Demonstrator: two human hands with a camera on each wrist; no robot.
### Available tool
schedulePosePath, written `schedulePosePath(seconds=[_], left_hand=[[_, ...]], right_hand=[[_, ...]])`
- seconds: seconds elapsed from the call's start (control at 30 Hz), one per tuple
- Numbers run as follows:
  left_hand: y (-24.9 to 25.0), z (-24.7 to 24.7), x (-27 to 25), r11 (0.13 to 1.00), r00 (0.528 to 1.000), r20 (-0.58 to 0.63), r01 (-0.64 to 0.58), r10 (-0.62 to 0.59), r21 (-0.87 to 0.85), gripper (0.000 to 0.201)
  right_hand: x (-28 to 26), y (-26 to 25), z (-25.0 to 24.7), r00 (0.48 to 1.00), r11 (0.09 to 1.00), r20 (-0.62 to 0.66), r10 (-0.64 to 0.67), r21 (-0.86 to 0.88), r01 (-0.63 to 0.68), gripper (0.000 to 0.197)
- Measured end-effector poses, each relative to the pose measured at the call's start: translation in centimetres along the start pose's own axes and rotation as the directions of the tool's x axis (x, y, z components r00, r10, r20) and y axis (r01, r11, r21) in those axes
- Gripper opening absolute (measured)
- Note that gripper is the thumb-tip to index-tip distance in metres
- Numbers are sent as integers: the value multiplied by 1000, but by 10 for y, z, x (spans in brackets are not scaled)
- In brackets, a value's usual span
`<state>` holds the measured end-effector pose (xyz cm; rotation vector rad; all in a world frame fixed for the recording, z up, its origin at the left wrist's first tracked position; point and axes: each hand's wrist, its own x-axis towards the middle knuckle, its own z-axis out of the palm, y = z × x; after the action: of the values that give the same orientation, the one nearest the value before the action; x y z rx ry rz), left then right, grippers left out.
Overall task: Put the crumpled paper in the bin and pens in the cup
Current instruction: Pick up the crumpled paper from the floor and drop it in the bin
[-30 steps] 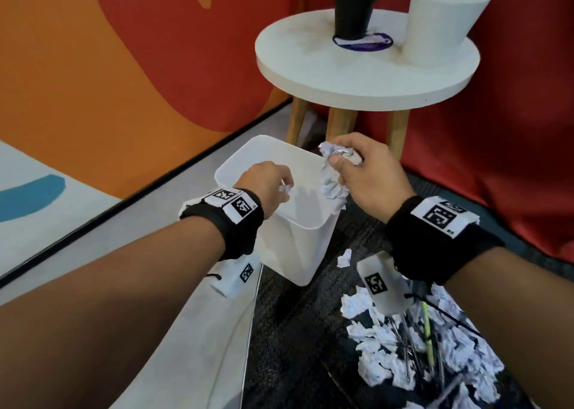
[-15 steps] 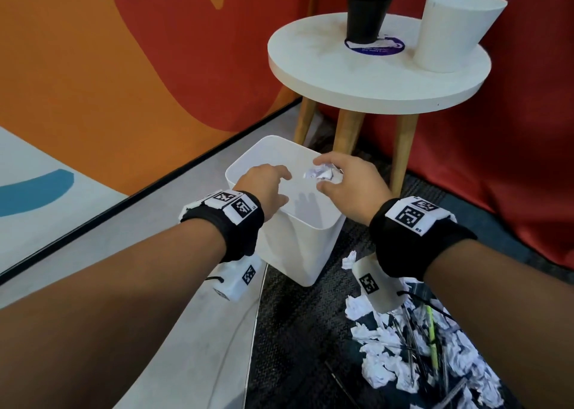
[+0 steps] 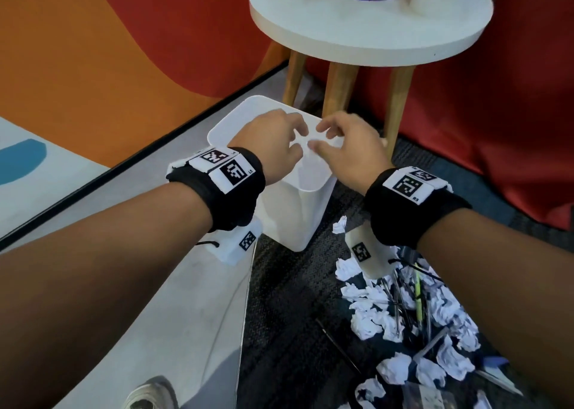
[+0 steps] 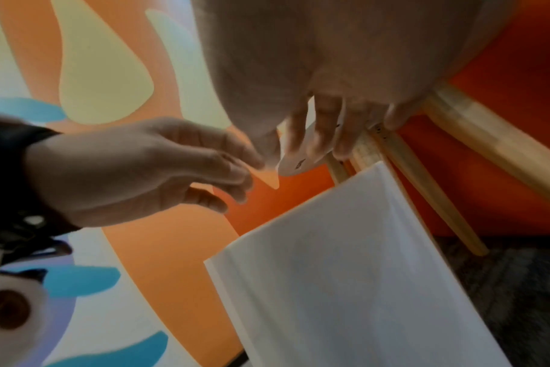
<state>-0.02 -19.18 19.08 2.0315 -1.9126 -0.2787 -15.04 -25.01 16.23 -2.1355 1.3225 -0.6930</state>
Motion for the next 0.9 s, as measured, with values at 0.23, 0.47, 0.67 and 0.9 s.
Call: schedulePosePath(seconds=[0.23, 0.47, 0.67, 0.9], left_hand=[[62, 21, -30, 968, 975, -23, -222, 221, -118, 16], [87, 110, -71, 973, 922, 317, -189, 222, -130, 18], [79, 186, -98, 988, 793, 594, -149, 137, -29, 20], [72, 235, -110, 991, 684, 726, -133, 72, 28, 21]], right_hand=[[-57, 66, 9, 957, 954, -117, 265, 176, -243, 26], [-151, 152, 54, 676, 851, 531, 511, -422, -312, 29], [-196, 179, 83, 632, 843, 582, 512, -481, -241, 43], [-238, 198, 112, 603, 817, 600, 526, -553, -162, 52]])
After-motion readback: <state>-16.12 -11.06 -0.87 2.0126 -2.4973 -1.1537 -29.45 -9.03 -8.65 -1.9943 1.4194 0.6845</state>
